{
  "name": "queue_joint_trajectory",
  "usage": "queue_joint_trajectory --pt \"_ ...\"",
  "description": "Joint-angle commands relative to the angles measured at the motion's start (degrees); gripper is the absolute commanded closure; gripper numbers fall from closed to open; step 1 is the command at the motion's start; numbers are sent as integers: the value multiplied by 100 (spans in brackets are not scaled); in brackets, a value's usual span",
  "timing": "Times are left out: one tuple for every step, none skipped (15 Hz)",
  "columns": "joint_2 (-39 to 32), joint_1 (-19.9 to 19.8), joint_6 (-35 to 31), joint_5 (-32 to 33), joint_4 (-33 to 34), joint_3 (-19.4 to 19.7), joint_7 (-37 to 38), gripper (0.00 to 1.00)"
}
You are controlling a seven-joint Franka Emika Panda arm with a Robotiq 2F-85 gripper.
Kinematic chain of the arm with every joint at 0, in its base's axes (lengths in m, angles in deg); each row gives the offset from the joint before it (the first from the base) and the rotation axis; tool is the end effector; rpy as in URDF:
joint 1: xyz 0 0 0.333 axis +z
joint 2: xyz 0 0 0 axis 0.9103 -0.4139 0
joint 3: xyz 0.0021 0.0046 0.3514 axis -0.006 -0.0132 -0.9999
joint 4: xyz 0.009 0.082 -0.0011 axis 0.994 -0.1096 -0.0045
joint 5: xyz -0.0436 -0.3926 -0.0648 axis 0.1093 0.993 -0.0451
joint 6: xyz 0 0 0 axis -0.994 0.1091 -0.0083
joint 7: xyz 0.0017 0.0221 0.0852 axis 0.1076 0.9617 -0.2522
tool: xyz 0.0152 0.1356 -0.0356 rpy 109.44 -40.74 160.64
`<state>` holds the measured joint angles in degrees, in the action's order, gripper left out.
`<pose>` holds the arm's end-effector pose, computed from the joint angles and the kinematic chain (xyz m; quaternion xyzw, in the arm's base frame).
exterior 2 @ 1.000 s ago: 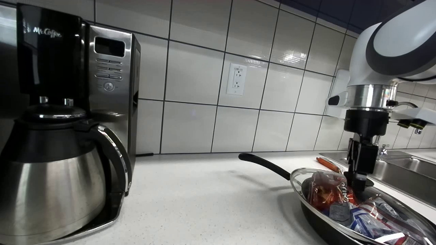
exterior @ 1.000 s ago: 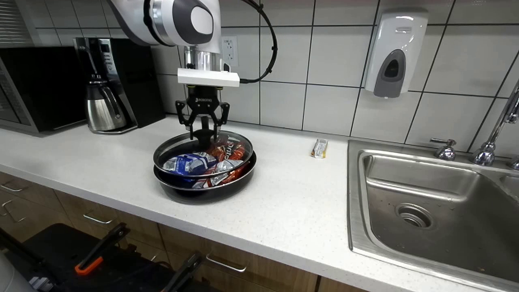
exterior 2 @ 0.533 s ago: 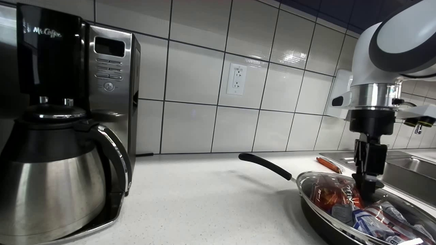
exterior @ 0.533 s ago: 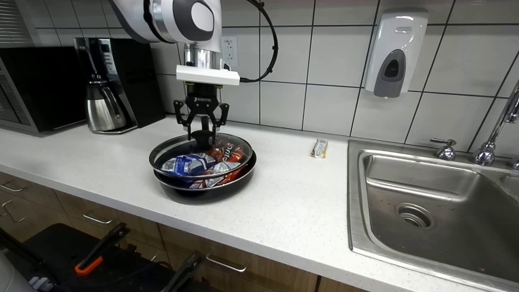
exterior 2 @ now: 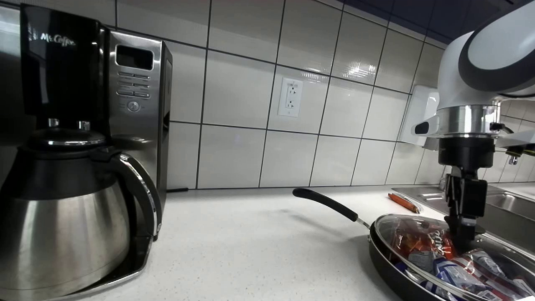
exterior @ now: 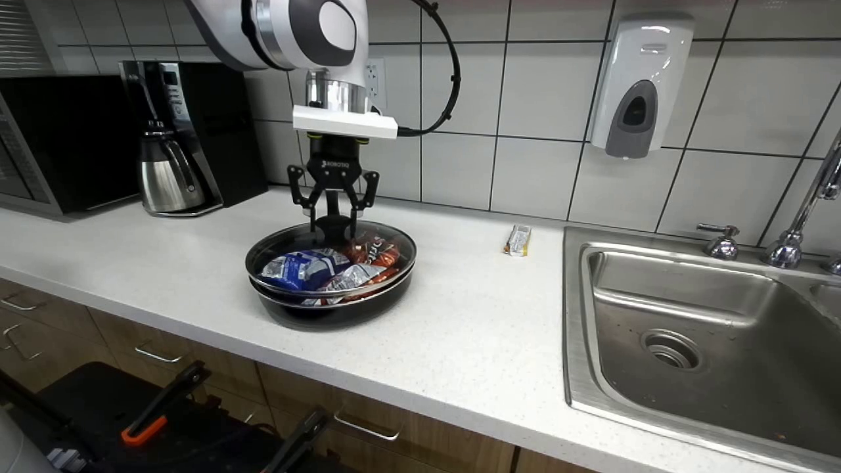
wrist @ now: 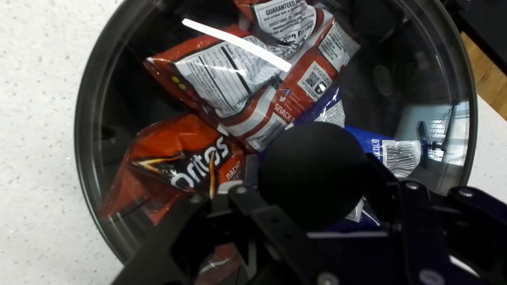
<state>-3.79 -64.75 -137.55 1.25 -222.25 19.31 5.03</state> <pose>0.4848 -0.0035 0.2798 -0.9272 -0.3565 0.1081 0.0375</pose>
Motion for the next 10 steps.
queue_joint_trajectory --pt "182 -74 336 137 53 -68 16 61" --pt "179 -71 352 145 55 -70 26 61" --pt "164 -71 346 126 56 -73 15 61" --pt "146 -69 338 104 61 -78 -1 61" --pt "116 -62 329 126 72 -81 31 61" --pt "92 -55 322 155 81 -85 68 61" --pt "68 -52 336 151 93 -92 48 61" --pt "43 -43 346 187 103 -100 83 61" --pt "19 -36 339 205 109 -113 96 61" --pt "6 -32 331 230 110 -125 110 61"
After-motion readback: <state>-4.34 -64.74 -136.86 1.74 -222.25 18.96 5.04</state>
